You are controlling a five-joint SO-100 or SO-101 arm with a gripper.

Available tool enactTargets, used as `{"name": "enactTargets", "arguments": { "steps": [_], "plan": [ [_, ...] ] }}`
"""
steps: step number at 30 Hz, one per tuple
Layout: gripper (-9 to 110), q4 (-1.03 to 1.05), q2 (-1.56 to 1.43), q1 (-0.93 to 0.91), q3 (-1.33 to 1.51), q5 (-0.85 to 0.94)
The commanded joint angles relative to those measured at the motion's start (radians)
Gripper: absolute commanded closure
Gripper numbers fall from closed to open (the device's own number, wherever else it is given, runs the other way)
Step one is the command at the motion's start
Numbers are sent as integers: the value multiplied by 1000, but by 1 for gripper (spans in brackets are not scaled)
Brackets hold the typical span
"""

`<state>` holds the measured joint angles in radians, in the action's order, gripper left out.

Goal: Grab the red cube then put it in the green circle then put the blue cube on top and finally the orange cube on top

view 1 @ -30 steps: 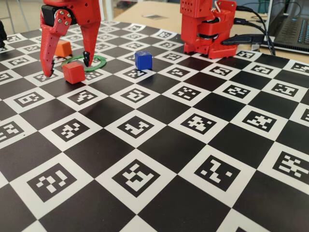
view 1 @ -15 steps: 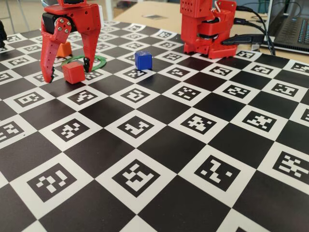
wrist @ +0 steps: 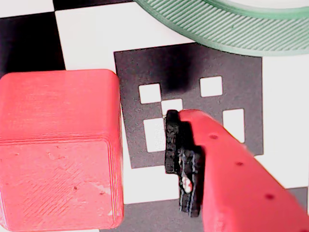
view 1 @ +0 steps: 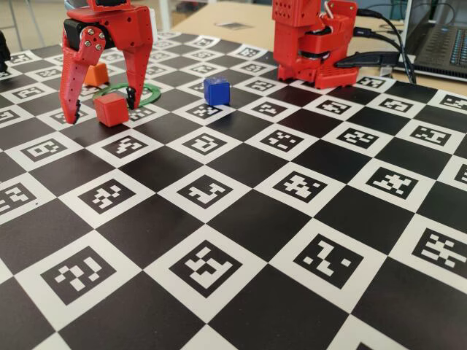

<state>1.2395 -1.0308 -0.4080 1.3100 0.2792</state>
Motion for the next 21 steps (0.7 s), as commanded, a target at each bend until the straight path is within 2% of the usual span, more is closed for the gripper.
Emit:
{"name": "enactTargets", "arguments": {
  "steps": [1,21],
  "plan": [
    [59,-15,-32,11,-21,-14],
    [59,-23,-23,25,-40,-60]
  ]
}}
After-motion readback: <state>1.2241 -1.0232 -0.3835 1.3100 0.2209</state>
